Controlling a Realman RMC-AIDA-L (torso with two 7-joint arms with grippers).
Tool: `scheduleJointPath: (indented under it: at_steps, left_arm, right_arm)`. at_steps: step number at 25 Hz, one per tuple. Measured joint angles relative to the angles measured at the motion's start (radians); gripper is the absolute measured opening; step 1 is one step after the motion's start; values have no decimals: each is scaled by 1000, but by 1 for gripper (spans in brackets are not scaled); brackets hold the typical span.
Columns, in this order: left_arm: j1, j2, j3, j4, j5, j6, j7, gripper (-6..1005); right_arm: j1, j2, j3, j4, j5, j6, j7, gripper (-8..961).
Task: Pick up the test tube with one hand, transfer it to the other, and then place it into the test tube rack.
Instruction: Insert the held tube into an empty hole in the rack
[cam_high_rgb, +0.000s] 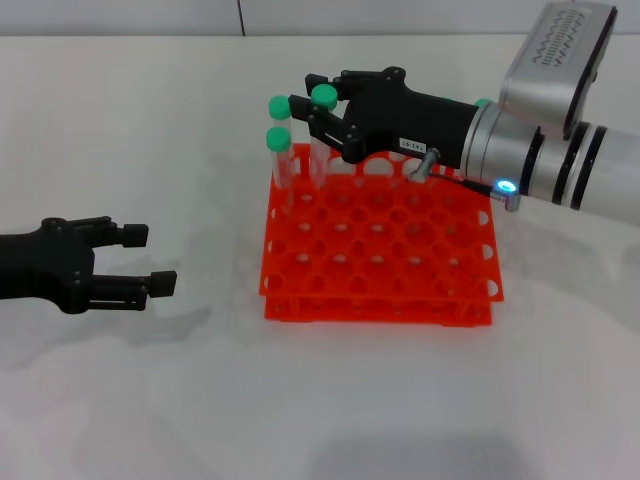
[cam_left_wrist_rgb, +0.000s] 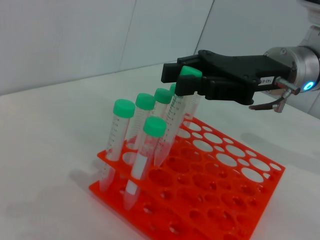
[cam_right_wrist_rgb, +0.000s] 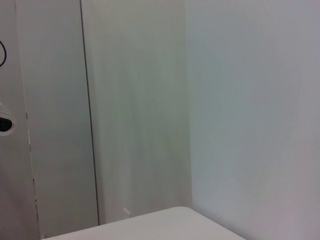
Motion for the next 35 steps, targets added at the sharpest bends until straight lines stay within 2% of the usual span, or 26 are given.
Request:
scheduleJointPath:
  at_steps: [35]
  left_arm:
    - [0,-2,2,0,-1,1,0,876]
  right_arm:
    - [10,0,-14,31,23,8,-5,265]
